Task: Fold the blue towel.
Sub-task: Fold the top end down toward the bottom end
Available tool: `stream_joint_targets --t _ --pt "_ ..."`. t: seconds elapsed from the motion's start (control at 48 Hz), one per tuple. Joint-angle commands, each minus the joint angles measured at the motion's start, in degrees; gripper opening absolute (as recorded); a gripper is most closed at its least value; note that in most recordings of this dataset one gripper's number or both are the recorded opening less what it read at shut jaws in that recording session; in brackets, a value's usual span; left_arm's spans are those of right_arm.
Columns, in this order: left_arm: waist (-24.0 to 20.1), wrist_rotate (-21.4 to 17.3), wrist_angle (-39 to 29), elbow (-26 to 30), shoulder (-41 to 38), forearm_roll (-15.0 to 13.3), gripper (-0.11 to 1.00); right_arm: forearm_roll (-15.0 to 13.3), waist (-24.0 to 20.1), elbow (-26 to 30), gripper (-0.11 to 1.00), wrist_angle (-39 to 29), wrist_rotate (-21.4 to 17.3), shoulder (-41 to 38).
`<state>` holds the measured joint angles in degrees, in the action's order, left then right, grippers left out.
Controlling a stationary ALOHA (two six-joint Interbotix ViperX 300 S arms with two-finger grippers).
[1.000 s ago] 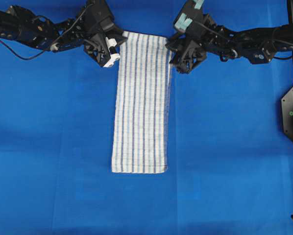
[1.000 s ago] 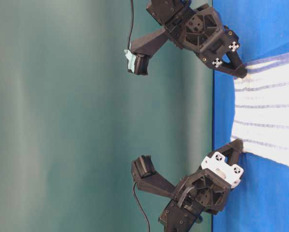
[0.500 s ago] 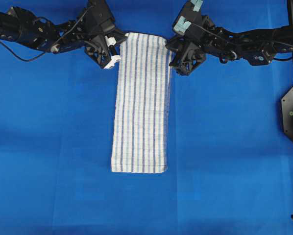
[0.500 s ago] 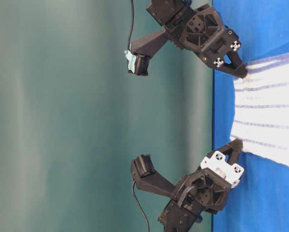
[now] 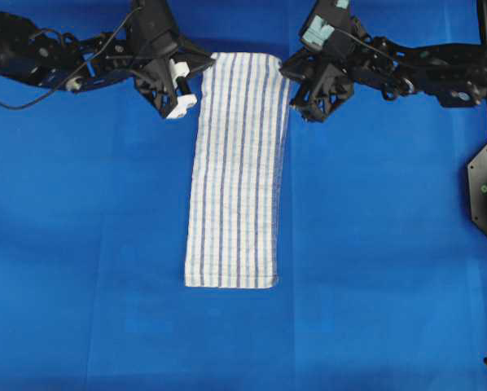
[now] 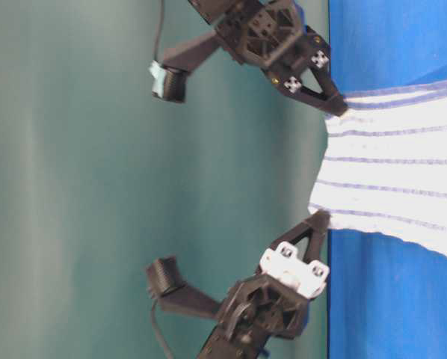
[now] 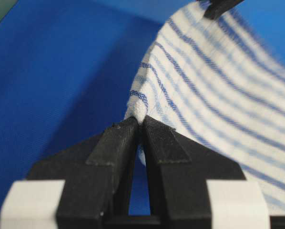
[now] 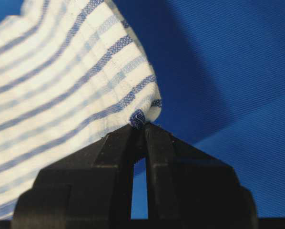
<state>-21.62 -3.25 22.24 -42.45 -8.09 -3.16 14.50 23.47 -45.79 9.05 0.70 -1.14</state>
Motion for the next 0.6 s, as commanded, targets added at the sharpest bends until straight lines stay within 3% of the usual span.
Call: stream_joint_targets --t 0.0,0.271,0.437,0.583 --pt "1.32 -0.09 0.18 -0.62 3.52 0.18 0.03 0.09 -1.67 -0.26 0.06 0.00 -0.18 3.43" --pt "6.42 0.44 -2.29 -3.52 8.44 0.18 0.03 0.88 -7.65 -2.99 0.06 -0.79 -2.37 7.91" --pt "13.36 0.70 -3.43 -5.19 10.72 0.18 0.03 1.14 -12.92 -4.57 0.06 -0.88 -4.31 8.79" --pt "19.16 3.60 -3.43 -6.94 11.69 0.00 0.03 1.85 -18.90 -4.92 0.06 -0.35 -6.06 8.79"
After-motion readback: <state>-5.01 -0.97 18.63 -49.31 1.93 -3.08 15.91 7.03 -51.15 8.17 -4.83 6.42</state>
